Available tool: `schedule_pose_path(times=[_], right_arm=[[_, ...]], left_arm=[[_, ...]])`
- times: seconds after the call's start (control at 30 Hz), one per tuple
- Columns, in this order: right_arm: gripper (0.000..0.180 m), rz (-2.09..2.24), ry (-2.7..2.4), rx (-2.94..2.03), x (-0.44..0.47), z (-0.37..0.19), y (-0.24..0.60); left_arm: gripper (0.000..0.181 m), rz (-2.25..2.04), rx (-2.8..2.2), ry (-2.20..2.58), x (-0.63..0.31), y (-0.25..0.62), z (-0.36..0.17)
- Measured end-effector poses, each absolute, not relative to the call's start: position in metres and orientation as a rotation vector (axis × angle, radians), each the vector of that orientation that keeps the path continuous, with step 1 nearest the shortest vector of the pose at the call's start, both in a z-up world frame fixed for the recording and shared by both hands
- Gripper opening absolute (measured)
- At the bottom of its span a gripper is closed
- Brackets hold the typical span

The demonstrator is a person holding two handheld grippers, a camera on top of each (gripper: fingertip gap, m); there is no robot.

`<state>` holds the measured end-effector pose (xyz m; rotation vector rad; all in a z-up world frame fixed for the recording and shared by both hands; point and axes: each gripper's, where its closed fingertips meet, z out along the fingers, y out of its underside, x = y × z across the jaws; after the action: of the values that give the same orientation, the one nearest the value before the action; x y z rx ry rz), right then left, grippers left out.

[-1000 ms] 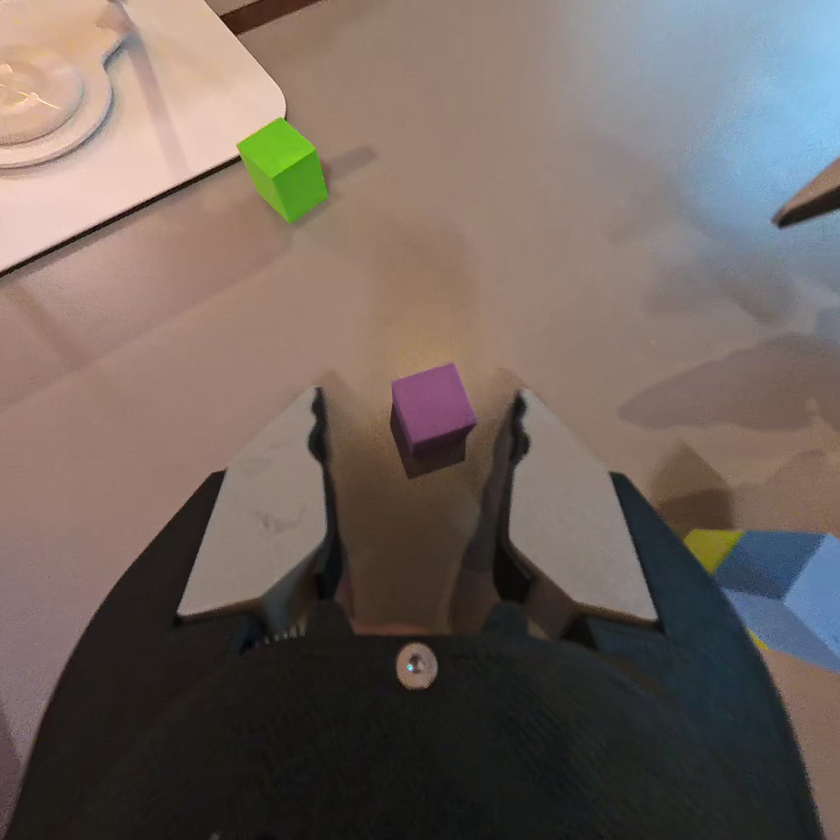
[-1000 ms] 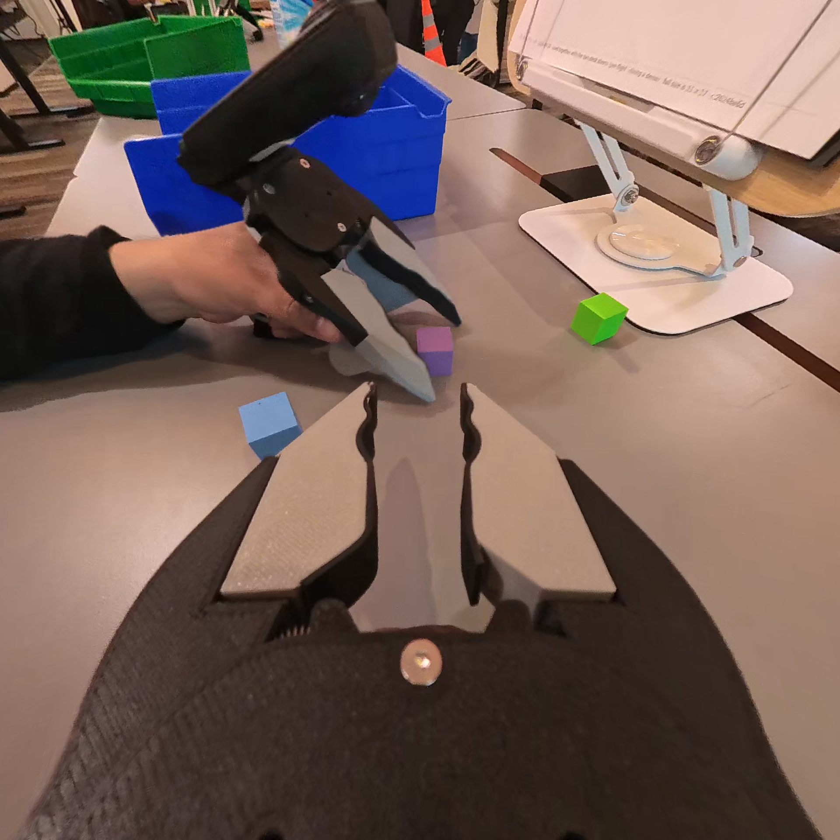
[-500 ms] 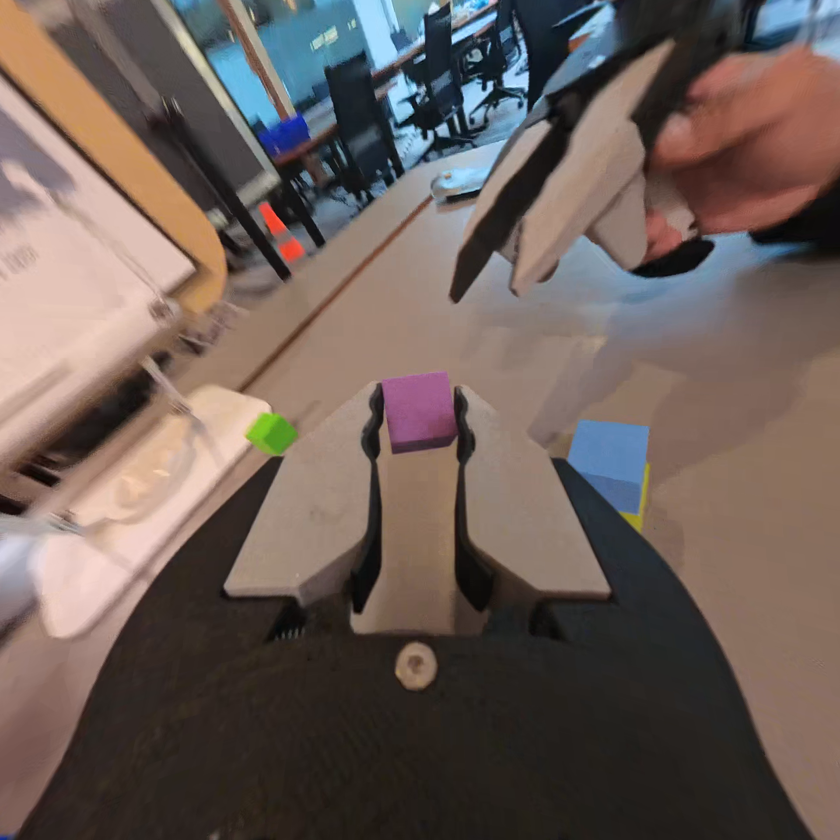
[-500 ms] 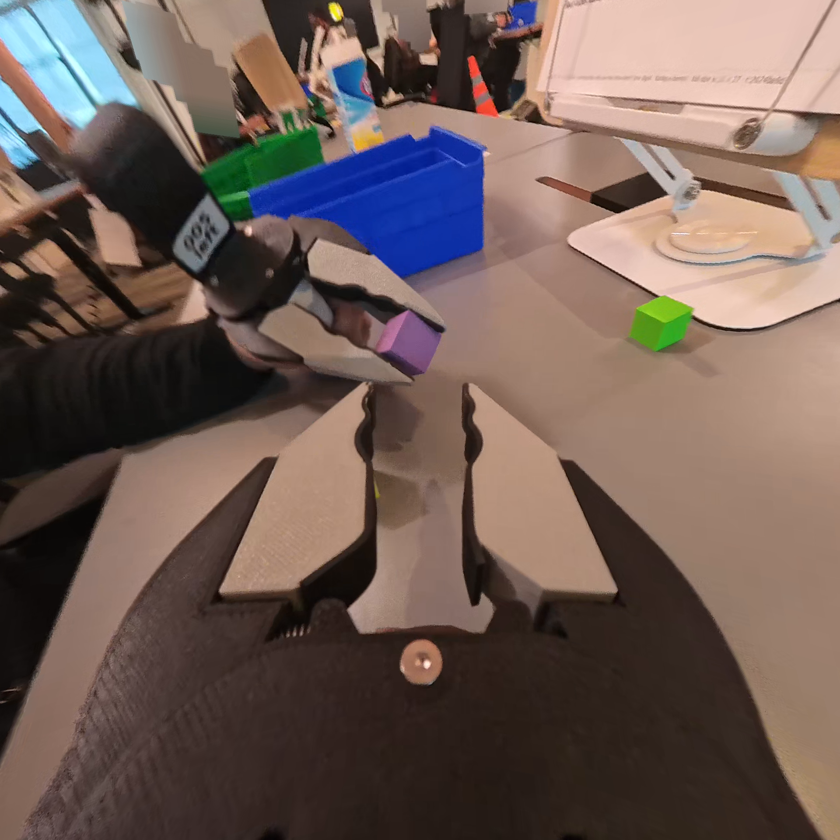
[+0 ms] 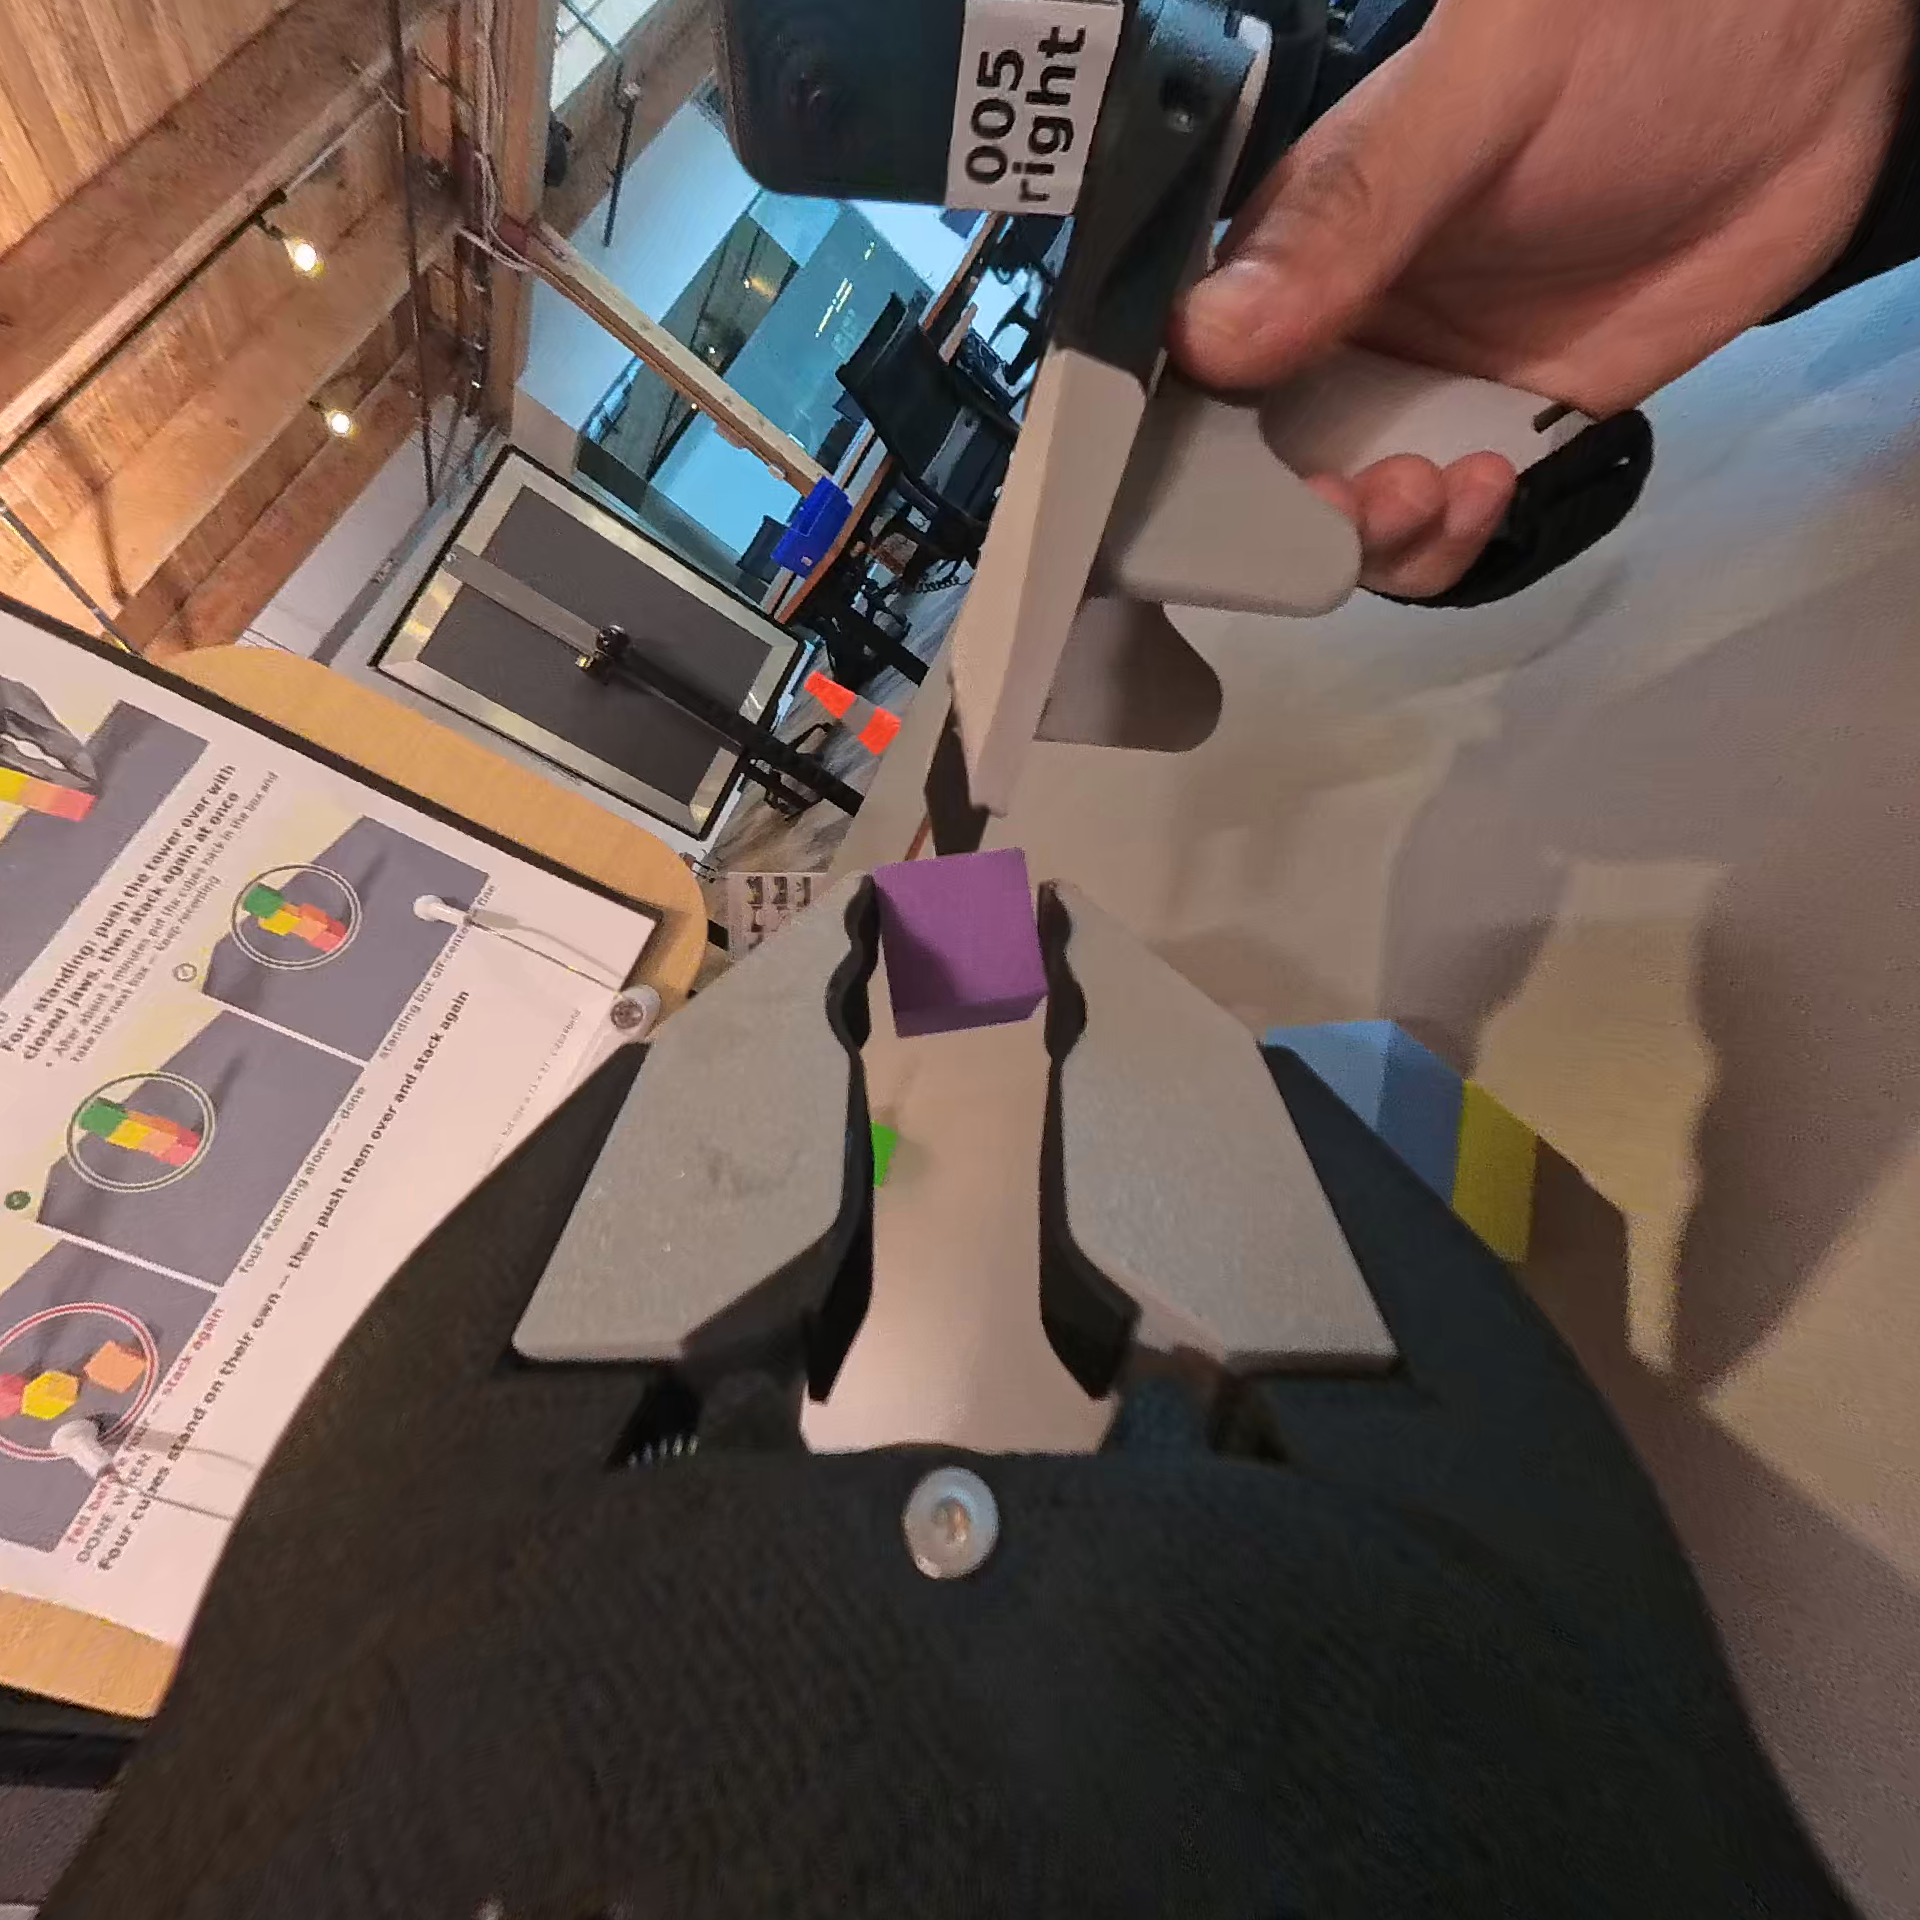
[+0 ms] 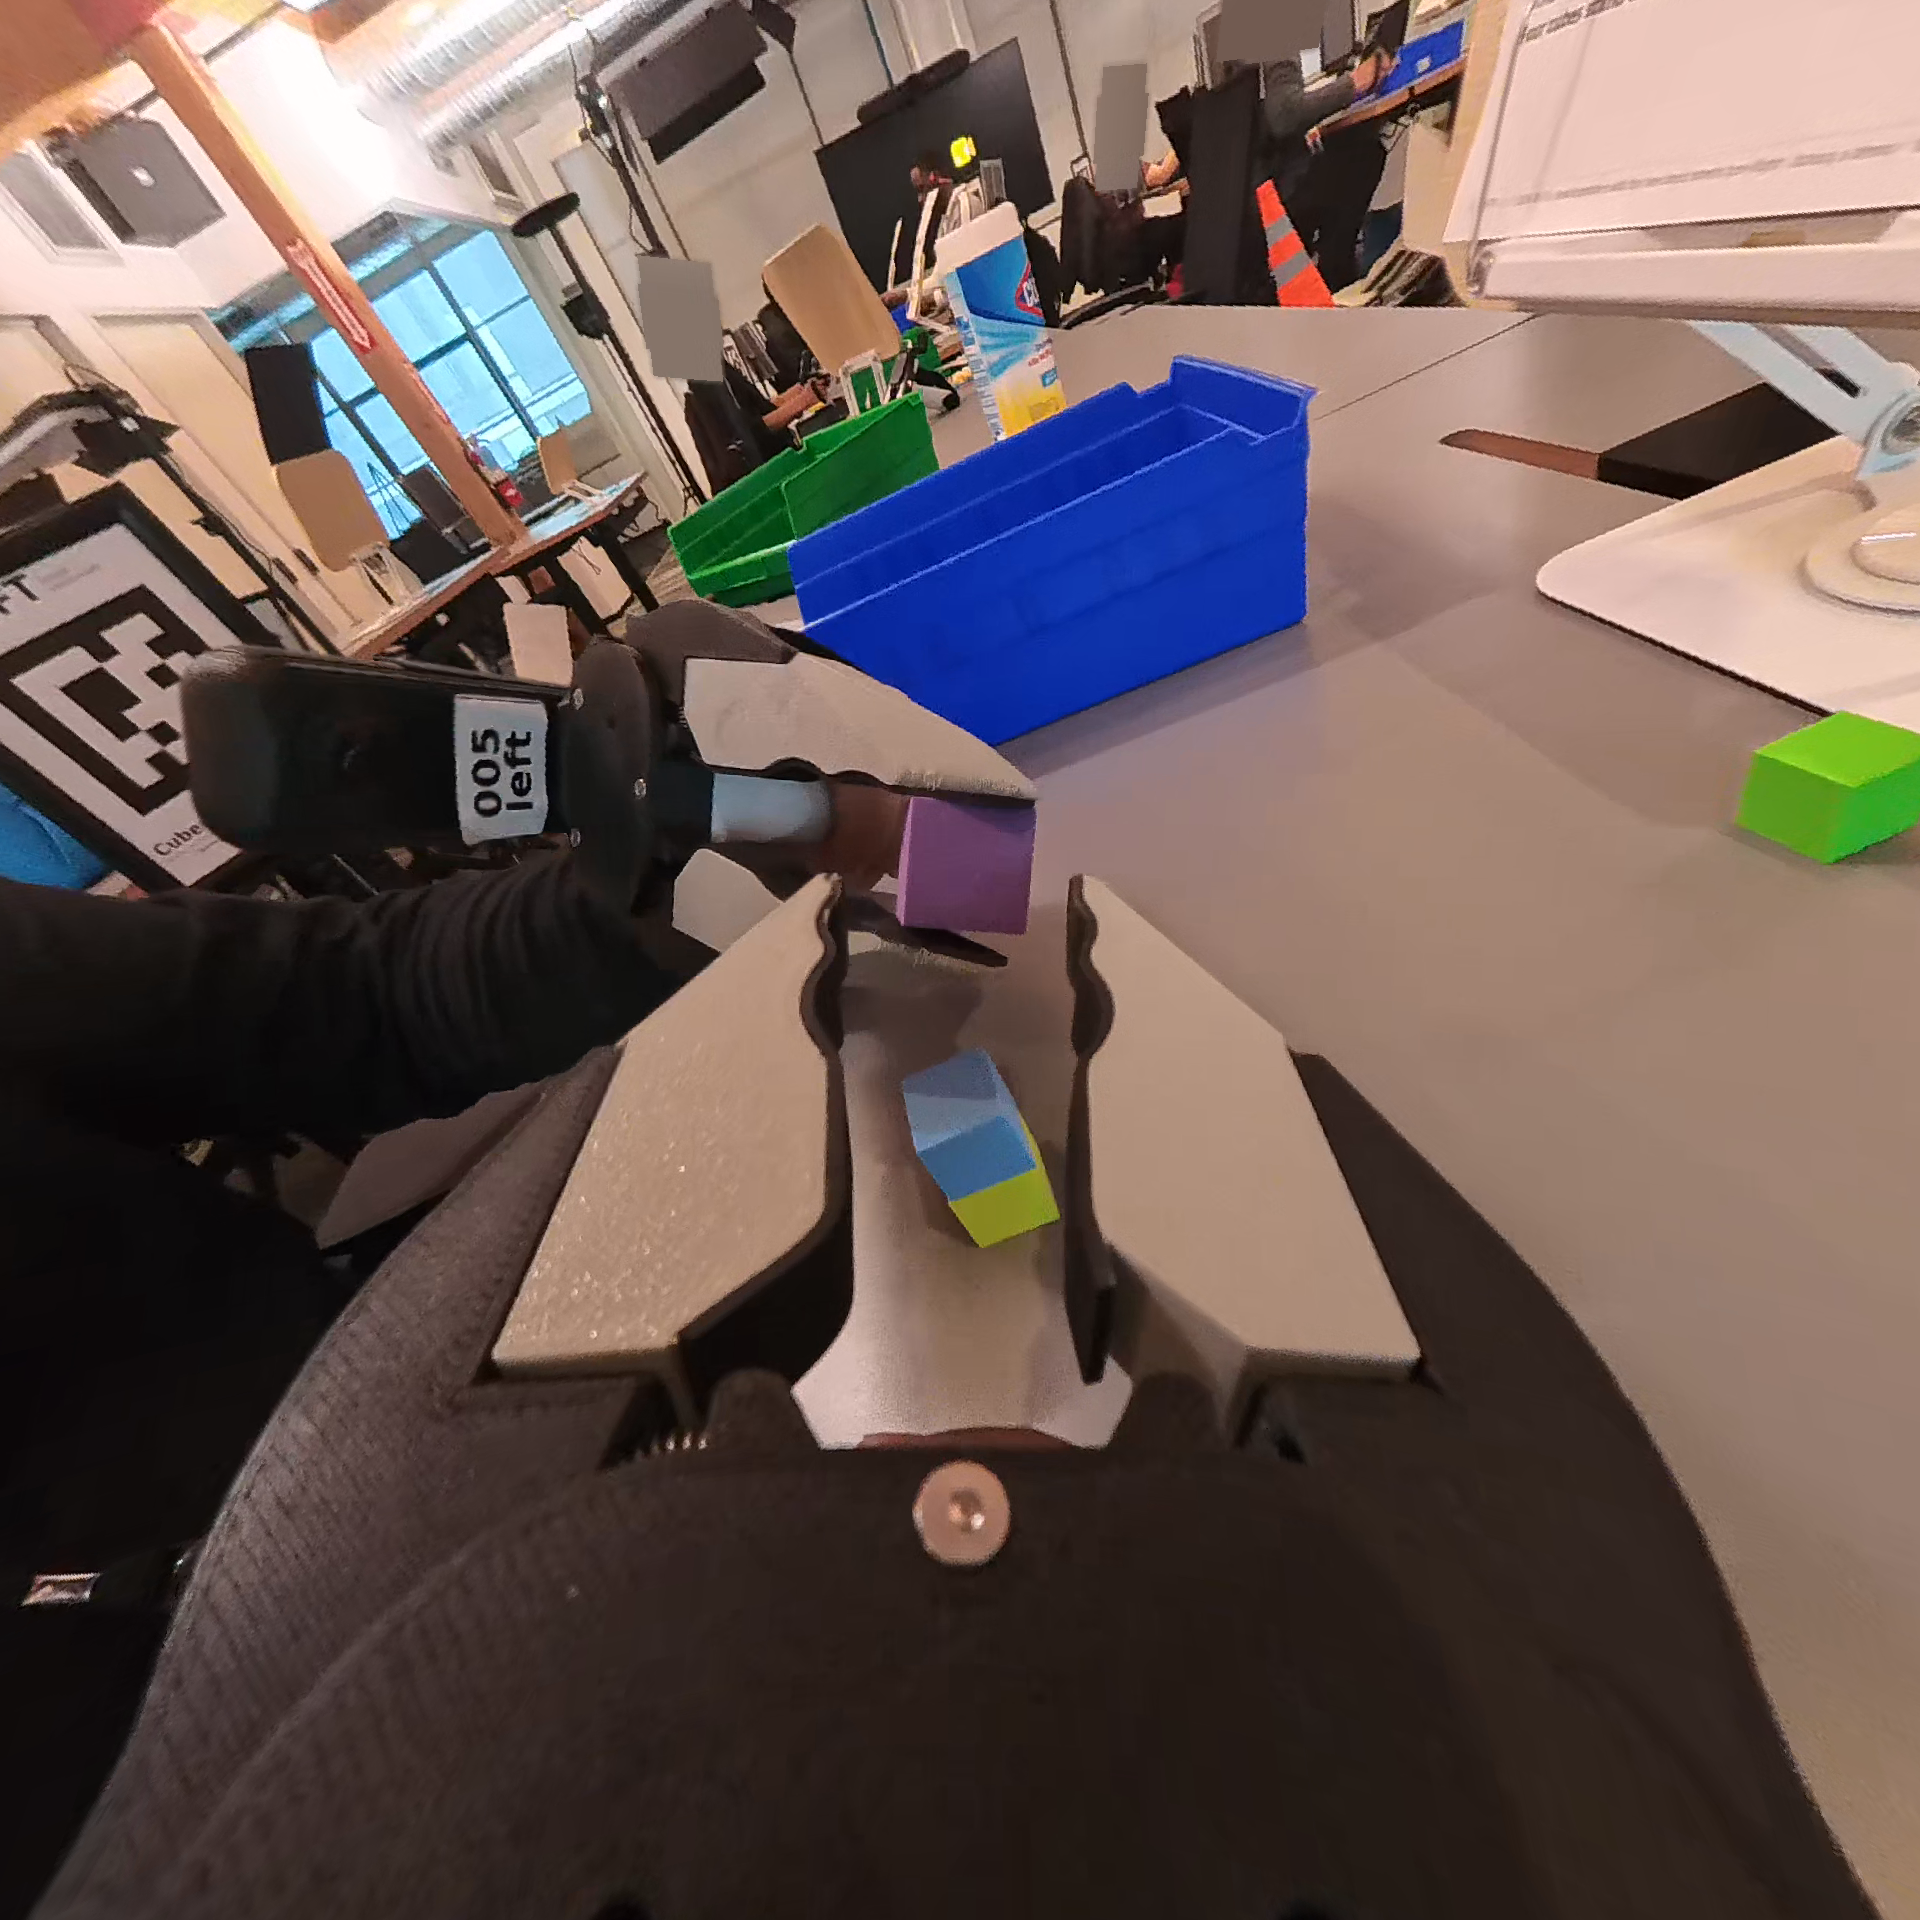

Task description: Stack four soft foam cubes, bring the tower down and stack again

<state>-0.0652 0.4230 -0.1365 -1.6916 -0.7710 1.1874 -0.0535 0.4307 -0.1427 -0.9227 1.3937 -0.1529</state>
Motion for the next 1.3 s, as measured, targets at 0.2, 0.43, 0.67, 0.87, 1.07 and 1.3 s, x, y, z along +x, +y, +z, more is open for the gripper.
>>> schedule_pose_path(times=[0.2,0.43,0.67,0.87,1.07,1.3], right_arm=[[0.035,1.175,-0.796,-1.698,-0.071,-0.138,0.42],[0.025,1.188,-0.802,-1.707,-0.074,-0.142,0.419],[0.024,1.21,-0.798,-1.708,-0.076,-0.141,0.417],[0.024,1.194,-0.799,-1.712,-0.076,-0.141,0.418],[0.024,1.176,-0.796,-1.71,-0.071,-0.138,0.419],[0.024,1.216,-0.742,-1.693,-0.062,-0.133,0.422]], left_arm=[[0.028,-0.125,-0.898,1.416,-0.049,0.425,-0.145],[0.029,-0.086,-0.881,1.424,-0.044,0.42,-0.144],[0.028,-0.129,-0.901,1.414,-0.045,0.419,-0.143],[0.028,-0.109,-0.889,1.403,-0.046,0.42,-0.142],[0.026,-0.086,-0.881,1.394,-0.048,0.422,-0.141],[0.025,-0.067,-0.881,1.386,-0.051,0.425,-0.138]])
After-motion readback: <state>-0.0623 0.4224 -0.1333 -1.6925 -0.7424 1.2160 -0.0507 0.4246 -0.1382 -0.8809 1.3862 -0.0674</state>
